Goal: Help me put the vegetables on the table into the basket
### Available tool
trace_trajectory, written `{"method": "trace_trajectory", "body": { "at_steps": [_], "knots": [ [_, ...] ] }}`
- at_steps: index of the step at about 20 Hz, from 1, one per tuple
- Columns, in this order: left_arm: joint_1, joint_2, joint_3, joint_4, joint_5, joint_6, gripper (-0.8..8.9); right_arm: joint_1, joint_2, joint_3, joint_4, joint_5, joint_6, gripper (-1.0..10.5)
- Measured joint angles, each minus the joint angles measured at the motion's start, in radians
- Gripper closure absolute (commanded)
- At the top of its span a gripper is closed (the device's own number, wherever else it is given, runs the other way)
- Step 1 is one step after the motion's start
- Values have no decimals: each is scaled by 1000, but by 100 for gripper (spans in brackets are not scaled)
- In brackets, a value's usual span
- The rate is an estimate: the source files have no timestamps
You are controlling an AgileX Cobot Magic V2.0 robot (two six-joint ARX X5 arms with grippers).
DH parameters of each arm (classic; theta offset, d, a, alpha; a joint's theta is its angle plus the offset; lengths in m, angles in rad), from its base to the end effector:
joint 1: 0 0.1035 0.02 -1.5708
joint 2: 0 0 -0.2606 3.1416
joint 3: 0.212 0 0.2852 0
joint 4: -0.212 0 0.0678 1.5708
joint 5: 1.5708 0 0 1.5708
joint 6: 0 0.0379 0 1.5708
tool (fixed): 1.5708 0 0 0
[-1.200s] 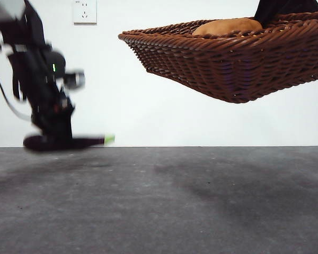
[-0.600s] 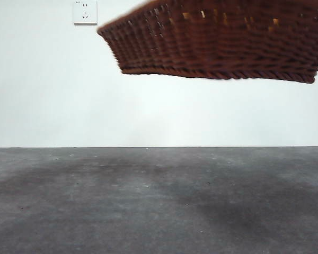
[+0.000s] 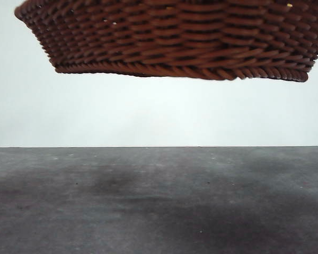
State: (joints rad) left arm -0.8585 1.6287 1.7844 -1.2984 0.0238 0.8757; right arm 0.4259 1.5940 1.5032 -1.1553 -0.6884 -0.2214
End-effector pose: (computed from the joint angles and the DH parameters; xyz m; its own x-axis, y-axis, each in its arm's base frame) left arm 0.2249 -0.2618 0.3700 0.2532 -0.3297 -0.9095 0.9454 -0.1151 0.3050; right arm 0.2998 0.1624 0.3065 -0.0381 0.6803 -0.7319 -0.6809 0.5184 0.5174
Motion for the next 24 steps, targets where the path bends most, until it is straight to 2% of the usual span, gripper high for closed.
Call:
{"method": "trace_trajectory", "body": {
  "at_steps": [5, 8, 11, 15, 19, 21, 24],
  "knots": [
    [-6, 60, 0, -17, 18, -2, 822, -2, 0, 0, 2, 7, -12, 958],
    [-1, 80, 0, -15, 28, -36, 801, -2, 0, 0, 4, 6, -15, 958],
    [8, 80, 0, 12, 31, -89, 460, -2, 0, 0, 11, 6, -23, 958],
    [9, 80, 0, 12, 29, -128, 458, -2, 0, 0, 27, 6, -26, 958],
    [18, 17, 4, 11, -46, -171, 460, -2, 0, 0, 64, 5, -17, 958],
    [38, -70, 22, 13, -51, -229, 464, -10, 0, 0, 111, 4, 12, 958],
    [97, -232, 24, 13, -51, -351, 468, -55, 0, 0, 177, -11, 97, 958]
  ]
}}
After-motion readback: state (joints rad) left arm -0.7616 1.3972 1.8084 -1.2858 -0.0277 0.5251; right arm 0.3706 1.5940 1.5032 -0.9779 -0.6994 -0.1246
